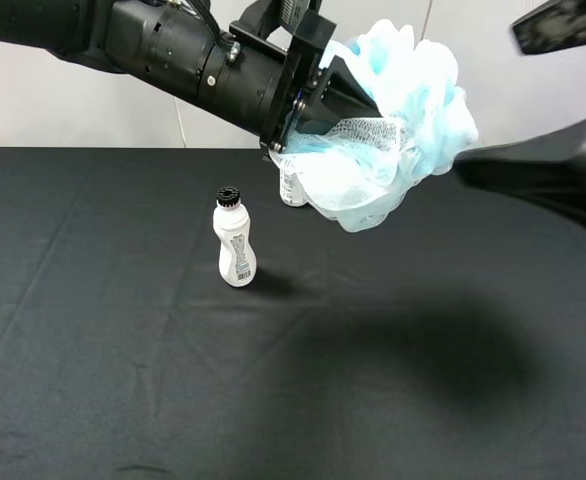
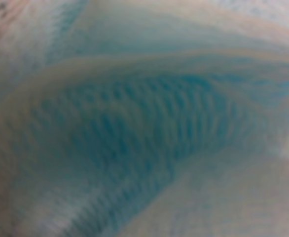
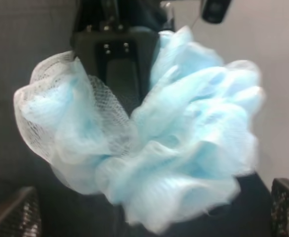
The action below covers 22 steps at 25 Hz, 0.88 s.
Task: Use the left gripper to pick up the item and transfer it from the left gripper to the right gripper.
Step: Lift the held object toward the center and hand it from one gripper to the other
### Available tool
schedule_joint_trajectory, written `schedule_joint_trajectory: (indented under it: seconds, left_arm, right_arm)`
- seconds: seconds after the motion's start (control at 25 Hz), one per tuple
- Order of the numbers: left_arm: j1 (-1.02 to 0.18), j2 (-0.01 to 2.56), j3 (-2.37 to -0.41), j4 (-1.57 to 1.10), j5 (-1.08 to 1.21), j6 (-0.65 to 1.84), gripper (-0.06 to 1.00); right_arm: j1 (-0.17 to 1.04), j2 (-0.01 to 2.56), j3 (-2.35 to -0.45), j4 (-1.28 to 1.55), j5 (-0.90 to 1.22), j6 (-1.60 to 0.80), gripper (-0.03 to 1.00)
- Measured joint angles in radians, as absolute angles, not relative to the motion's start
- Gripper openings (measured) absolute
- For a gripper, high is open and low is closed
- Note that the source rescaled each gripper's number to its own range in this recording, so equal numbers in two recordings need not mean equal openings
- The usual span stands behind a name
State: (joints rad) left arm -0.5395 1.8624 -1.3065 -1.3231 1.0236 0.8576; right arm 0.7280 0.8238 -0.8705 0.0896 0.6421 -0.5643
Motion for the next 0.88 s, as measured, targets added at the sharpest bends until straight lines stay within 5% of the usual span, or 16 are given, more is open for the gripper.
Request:
schedule_joint_trajectory:
  seconds: [0.32, 0.88]
  left_arm:
    - [-0.539, 1.862, -1.307, -1.329, 1.009, 0.858, 0.06]
    - [-0.539, 1.868, -1.307, -1.330, 1.031, 0.858, 0.05]
  right_arm:
    - [0.840, 0.928, -0.871, 0.091, 0.575, -0.568, 0.99]
    - [0.840, 1.087, -0.873, -0.120, 0.430, -0.465, 0.99]
